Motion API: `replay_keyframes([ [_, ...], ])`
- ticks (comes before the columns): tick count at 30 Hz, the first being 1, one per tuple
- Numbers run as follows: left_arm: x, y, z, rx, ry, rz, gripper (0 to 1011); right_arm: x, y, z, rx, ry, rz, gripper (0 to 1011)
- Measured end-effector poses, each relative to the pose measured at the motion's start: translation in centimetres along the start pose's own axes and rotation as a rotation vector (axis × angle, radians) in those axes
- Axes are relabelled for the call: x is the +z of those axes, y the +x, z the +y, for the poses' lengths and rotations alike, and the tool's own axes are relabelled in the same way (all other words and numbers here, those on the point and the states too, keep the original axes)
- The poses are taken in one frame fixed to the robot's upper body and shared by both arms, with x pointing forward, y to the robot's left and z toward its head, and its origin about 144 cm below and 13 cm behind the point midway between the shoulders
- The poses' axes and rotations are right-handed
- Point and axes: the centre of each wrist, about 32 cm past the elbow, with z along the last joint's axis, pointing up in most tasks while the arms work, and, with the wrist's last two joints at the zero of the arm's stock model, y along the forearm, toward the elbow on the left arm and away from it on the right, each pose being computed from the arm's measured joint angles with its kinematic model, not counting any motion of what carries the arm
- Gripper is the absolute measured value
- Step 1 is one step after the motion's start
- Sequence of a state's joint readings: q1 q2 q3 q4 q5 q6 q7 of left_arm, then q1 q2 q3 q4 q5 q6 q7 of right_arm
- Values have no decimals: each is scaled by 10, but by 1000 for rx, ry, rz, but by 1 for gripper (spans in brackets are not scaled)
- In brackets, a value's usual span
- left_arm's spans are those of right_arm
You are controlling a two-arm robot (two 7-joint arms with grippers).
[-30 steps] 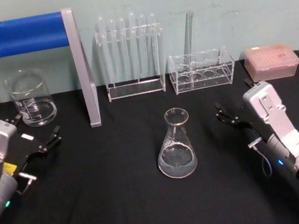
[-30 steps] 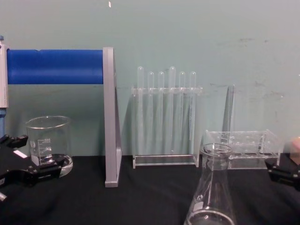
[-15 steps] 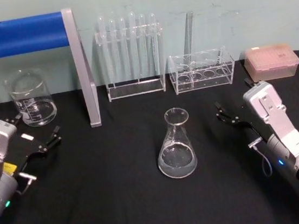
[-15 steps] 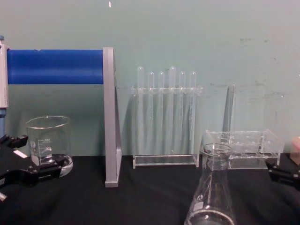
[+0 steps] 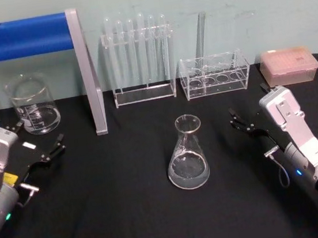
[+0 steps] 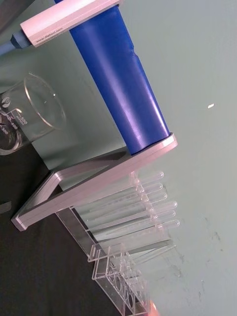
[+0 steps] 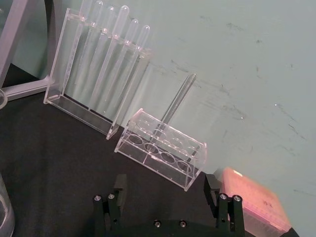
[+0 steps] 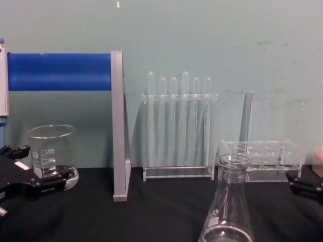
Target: Grasp the erlenmeyer flask with one hand, shake it three times, then place it back.
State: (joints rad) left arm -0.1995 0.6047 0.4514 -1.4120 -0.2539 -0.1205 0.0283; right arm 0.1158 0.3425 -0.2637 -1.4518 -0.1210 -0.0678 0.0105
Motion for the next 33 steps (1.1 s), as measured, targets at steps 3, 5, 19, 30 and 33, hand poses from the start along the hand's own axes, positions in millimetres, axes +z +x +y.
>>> replay_keyframes([
  [3,0,0,0,0,0,0,1001,0,0,0,0,0,0,1000],
  [5,0,0,0,0,0,0,1001,0,0,0,0,0,0,1000],
  [19,0,0,0,0,0,0,1001,0,0,0,1,-1,1,1000],
  [30,0,0,0,0,0,0,1001,0,0,0,1,-1,2,1000],
  [33,0,0,0,0,0,0,1001,0,0,0,1,-1,2,1000],
])
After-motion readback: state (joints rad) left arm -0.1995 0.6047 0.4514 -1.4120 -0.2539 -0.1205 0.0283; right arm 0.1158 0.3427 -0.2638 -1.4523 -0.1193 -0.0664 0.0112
